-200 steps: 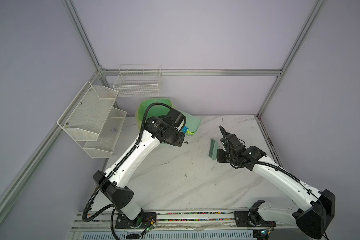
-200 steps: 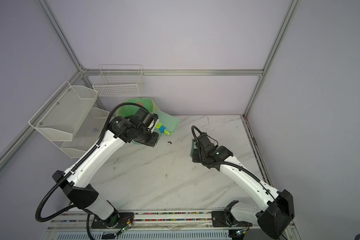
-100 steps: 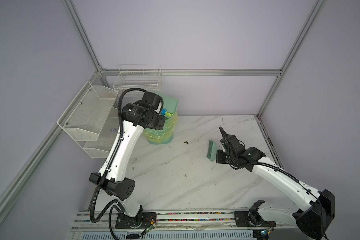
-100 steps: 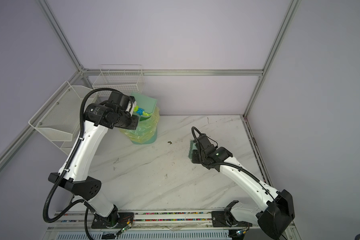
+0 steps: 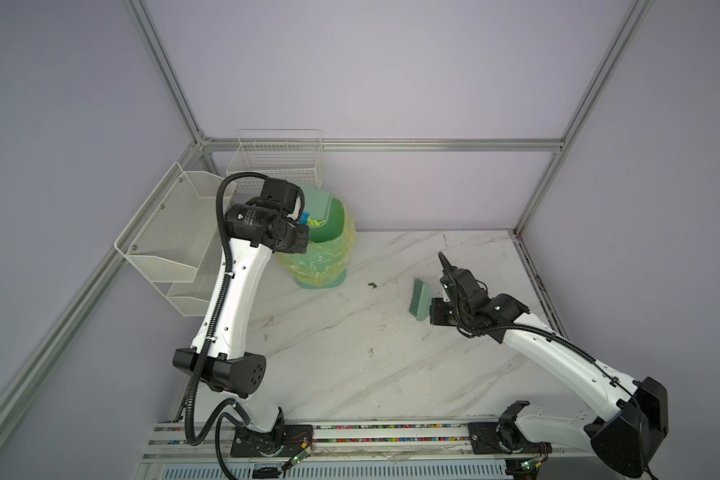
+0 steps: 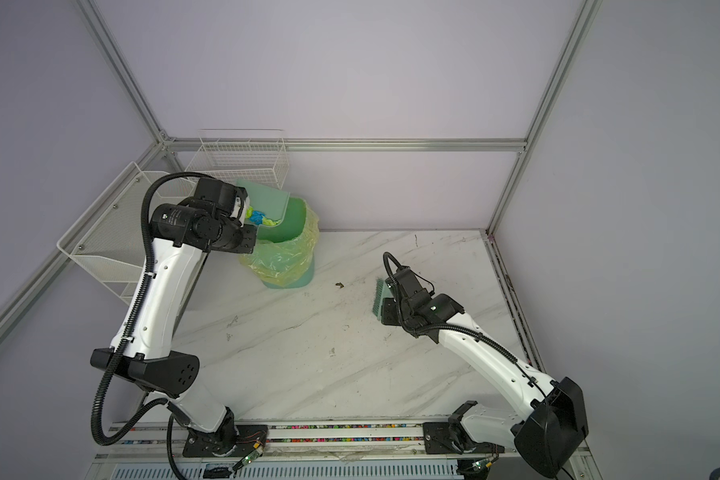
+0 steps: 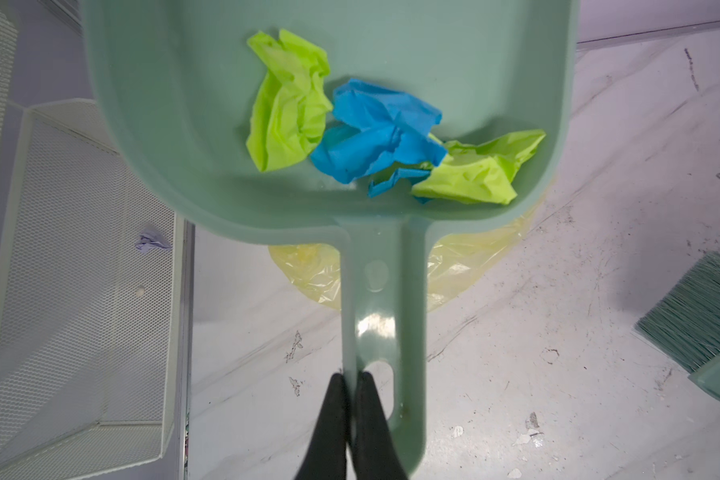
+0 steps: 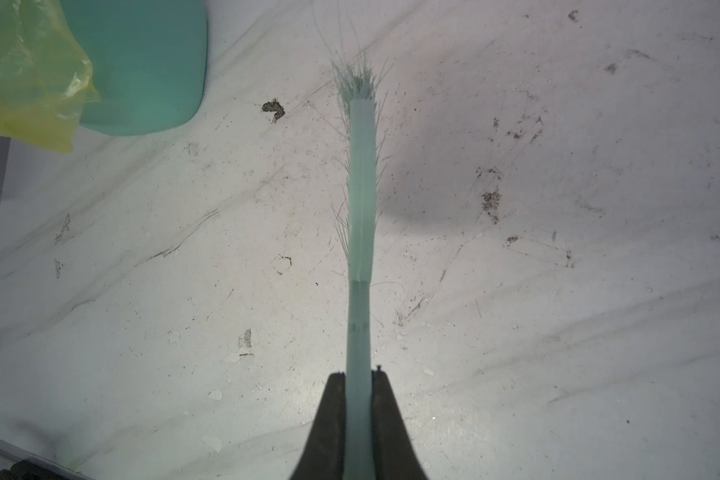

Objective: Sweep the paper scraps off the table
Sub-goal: 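Hold the dustpan over the green bin with the left gripper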

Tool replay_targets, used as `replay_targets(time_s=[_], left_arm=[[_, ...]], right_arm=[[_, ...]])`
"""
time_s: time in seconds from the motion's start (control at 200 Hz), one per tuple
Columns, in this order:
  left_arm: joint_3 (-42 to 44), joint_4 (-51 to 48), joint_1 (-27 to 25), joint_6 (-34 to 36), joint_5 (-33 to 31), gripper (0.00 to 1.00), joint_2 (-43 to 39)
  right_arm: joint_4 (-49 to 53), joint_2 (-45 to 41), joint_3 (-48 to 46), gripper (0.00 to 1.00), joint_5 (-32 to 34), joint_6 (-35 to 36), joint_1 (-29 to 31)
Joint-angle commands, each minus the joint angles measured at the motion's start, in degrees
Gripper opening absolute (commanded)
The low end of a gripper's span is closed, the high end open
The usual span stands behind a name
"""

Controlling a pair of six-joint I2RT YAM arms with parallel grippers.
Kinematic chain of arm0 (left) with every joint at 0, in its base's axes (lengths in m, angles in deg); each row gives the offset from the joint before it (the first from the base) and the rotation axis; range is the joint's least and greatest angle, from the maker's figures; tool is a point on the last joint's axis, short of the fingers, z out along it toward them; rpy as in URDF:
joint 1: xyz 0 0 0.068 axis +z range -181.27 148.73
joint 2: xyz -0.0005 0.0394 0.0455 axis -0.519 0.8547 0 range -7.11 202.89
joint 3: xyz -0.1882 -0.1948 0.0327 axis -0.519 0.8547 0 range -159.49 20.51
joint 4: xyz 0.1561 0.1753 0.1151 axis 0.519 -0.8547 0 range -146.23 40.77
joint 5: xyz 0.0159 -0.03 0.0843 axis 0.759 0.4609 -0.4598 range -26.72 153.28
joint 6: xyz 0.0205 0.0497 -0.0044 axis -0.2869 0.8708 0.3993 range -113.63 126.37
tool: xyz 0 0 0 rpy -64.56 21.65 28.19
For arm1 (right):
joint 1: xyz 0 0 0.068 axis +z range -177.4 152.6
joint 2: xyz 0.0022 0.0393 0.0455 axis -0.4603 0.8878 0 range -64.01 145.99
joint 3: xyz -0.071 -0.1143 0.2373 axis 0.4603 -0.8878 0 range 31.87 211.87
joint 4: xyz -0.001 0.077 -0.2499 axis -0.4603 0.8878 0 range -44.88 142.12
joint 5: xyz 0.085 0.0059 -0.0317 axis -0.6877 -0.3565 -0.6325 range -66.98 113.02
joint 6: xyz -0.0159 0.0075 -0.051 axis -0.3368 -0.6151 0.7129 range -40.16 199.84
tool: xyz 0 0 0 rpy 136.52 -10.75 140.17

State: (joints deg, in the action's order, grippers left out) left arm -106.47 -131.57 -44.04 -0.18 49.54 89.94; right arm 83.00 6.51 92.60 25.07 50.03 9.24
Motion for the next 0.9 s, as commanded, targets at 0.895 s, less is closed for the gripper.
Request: replay_targets(time_s=[0.895], left_arm=[[11.55, 15.34, -4.41, 11.31, -38.74, 0.00, 2.02]], right_arm=[[-2.98, -2.48, -2.30, 0.00, -1.08, -1.58, -0.21]])
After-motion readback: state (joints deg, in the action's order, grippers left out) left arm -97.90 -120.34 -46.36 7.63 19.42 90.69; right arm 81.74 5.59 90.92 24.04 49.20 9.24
